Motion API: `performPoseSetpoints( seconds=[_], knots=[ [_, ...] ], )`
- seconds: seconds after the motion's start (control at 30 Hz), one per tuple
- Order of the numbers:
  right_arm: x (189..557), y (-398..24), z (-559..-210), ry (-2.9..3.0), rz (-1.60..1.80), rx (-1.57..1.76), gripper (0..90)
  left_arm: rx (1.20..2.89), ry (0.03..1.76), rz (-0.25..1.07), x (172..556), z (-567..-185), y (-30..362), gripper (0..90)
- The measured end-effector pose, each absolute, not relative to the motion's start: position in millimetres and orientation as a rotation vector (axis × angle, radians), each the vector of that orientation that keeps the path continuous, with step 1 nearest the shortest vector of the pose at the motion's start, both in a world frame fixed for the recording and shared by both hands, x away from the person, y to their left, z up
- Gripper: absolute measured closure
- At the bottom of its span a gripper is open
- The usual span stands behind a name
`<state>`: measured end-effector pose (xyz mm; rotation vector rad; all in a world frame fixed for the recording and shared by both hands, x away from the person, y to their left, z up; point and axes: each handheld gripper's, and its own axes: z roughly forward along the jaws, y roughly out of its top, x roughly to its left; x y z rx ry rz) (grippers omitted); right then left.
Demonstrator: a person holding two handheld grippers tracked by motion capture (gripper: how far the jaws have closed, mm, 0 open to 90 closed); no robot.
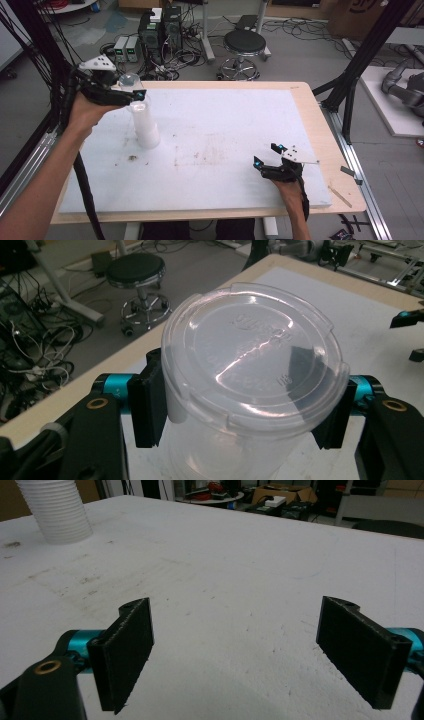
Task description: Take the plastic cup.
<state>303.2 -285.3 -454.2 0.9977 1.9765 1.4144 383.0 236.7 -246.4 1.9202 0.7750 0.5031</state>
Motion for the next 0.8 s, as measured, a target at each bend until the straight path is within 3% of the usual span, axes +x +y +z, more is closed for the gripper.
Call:
performPoseSetpoints(
  seconds=[0.17, 0.37, 0.57, 0.8],
  knots=[
    [303.7, -285.3, -454.1, 1.975, 1.417, 0.998, 15.3, 1.924, 0.741, 0.536, 375.7, -222.3, 235.3, 36.3],
    [303.9, -285.7, -454.1, 1.975, 1.420, 0.996, 15.3, 1.931, 0.736, 0.536, 371.8, -221.6, 234.5, 36.4],
    [303.9, -286.1, -454.2, 1.971, 1.427, 1.001, 15.3, 1.874, 0.702, 0.479, 352.4, -242.7, 226.5, 36.4],
    [304.4, -287.0, -454.2, 1.970, 1.437, 1.000, 15.3, 1.824, 0.592, 0.419, 317.3, -281.1, 189.5, 36.5]
  ],
)
